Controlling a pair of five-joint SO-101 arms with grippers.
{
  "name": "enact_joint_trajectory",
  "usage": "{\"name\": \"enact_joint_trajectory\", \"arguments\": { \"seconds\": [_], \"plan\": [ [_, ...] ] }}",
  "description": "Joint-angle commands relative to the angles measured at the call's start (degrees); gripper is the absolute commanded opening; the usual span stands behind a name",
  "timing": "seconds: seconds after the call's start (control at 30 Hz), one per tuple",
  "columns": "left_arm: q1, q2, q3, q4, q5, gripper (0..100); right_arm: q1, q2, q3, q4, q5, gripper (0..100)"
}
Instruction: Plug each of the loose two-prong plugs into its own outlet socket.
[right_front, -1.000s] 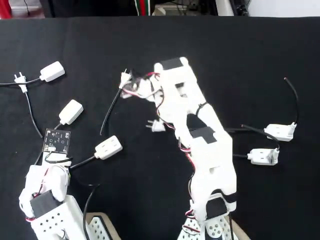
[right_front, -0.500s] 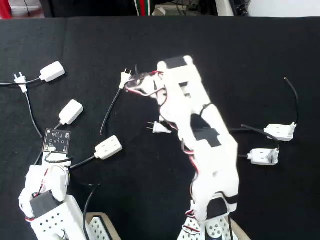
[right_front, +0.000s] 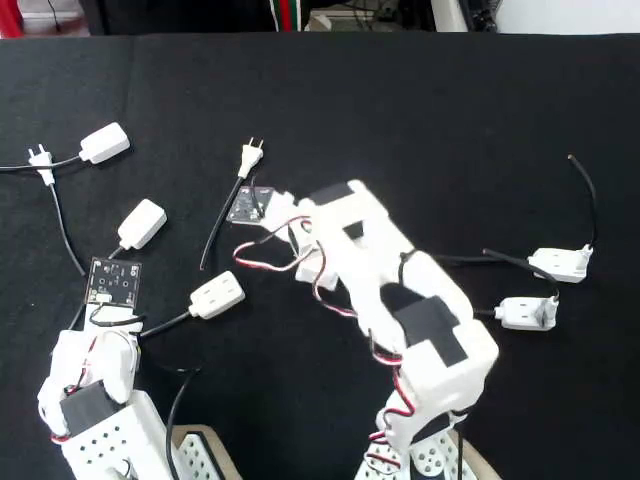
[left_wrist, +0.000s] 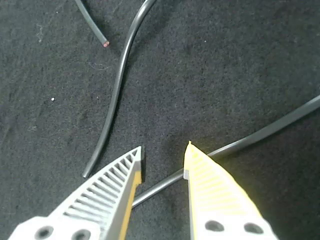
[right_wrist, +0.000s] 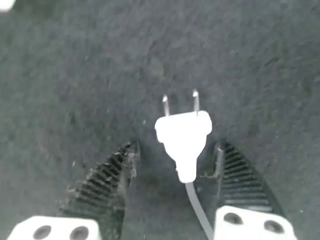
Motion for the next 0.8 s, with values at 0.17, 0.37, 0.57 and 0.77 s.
{"name": "enact_joint_trajectory", "arguments": {
  "seconds": [0.17,0.37,0.57,0.77],
  "plan": [
    [0.4,-0.5,0.3,0.4,-0.6,14,-0.5,3.8,-0.9,-7.7,1.6,16.7],
    [0.4,-0.5,0.3,0.4,-0.6,14,1.1,4.2,-5.8,-5.0,3.3,2.9],
    [0.4,-0.5,0.3,0.4,-0.6,14,1.0,0.4,-11.4,7.7,5.6,1.2],
    [0.4,-0.5,0.3,0.4,-0.6,14,-0.8,-7.3,-12.4,21.5,18.2,1.2]
  ]
}}
